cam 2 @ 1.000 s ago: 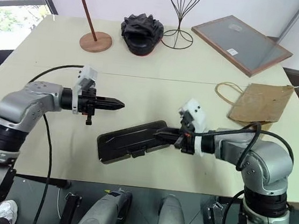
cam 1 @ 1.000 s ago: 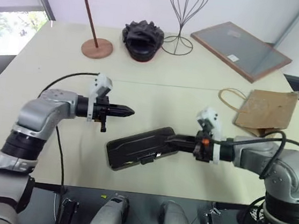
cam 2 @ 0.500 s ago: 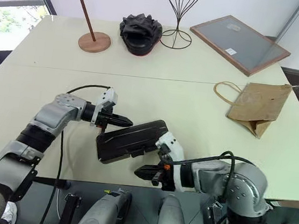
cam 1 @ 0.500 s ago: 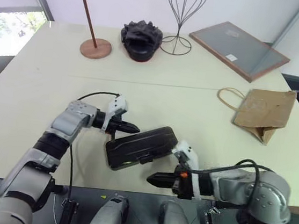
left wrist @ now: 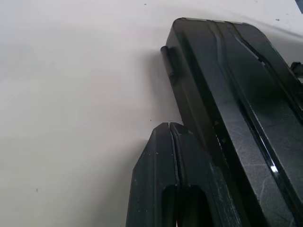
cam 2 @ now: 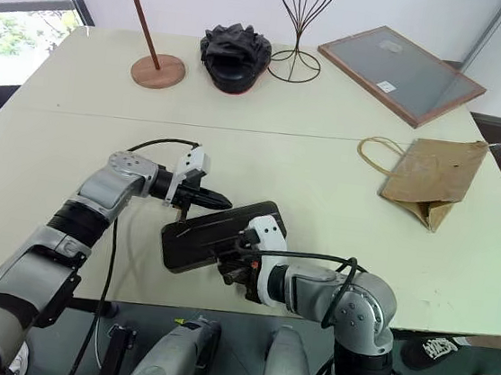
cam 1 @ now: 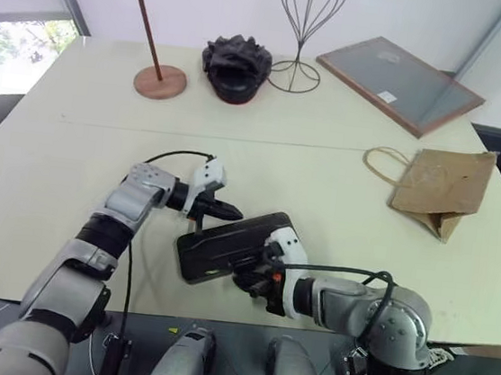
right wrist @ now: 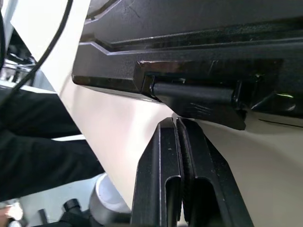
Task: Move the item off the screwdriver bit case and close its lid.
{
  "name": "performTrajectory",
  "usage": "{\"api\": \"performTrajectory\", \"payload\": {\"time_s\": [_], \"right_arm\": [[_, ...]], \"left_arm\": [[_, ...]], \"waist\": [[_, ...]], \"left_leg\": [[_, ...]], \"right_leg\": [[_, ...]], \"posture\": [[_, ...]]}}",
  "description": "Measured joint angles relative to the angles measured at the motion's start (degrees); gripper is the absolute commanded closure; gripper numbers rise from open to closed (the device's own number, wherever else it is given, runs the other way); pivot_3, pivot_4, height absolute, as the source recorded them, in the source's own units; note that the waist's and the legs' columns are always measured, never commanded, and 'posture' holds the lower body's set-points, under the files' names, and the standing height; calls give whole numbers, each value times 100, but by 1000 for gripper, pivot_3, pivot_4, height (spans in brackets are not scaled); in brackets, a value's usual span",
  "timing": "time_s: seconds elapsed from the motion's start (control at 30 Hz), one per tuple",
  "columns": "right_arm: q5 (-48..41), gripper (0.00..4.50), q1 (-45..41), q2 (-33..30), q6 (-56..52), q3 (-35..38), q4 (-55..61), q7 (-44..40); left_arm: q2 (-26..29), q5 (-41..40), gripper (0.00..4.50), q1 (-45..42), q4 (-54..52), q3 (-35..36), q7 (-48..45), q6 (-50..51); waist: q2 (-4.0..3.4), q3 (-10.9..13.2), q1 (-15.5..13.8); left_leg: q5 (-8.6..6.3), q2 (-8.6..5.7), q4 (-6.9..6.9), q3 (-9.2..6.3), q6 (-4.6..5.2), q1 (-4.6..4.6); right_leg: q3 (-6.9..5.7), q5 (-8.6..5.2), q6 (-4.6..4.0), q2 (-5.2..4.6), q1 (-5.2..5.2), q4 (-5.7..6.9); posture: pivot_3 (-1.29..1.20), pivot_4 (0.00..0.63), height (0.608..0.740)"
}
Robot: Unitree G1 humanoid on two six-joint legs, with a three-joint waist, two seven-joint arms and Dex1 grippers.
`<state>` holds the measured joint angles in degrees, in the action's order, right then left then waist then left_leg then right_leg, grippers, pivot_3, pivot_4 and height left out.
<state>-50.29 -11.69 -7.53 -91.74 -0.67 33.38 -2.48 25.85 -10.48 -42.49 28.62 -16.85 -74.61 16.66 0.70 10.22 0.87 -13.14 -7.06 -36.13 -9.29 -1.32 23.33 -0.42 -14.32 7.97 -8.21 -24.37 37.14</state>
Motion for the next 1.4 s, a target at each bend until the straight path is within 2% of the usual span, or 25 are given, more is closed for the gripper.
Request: {"api": "performTrajectory", "payload": {"time_s": [0.13,0.37,0.47,0.53,0.77,0.93,1.4], "right_arm": [[185,4418,34,14,116,-122,103,0],[640,4418,28,-481,891,-966,243,-86],[899,4418,20,-719,1341,-1393,238,-143],[1037,4418,19,-747,1553,-1571,195,-154],[1537,4418,-40,-772,2220,-2132,16,-157],[1765,4418,-84,-773,2474,-2385,-68,-158],[2120,4418,-263,-921,3037,-2919,-324,-261]], "left_arm": [[-68,153,4500,3,0,-70,-31,-239],[-75,511,4500,137,2,-149,-4,-727],[-88,658,4500,144,46,-148,22,-903],[-89,750,4500,147,51,-145,43,-982],[-127,945,4500,116,55,-26,113,-1110],[-173,1008,4500,106,55,20,156,-1132],[-175,1332,4500,165,-93,46,161,-1441]], "waist": [[0,-1,3],[-2,-25,25],[1,-30,26],[0,-30,25],[-2,-35,27],[-1,-39,29],[-6,-88,28]], "left_leg": [[0,0,-1,0,0,-2],[0,4,3,-1,0,-21],[0,11,10,-1,1,-60],[-3,25,20,0,3,-98],[-3,67,22,2,3,-102],[-3,76,24,3,3,-103],[-3,103,53,3,2,-116]], "right_leg": [[0,2,1,0,1,1],[1,3,-1,7,18,0],[1,3,-1,15,58,-7],[1,-2,5,26,98,-24],[0,6,-6,69,102,-50],[0,22,-32,78,102,-51],[0,23,-33,104,105,-77]], "posture": [[0,150,740],[0,150,740],[0,150,740],[0,150,740],[0,150,740],[0,150,740],[0,150,740]]}}
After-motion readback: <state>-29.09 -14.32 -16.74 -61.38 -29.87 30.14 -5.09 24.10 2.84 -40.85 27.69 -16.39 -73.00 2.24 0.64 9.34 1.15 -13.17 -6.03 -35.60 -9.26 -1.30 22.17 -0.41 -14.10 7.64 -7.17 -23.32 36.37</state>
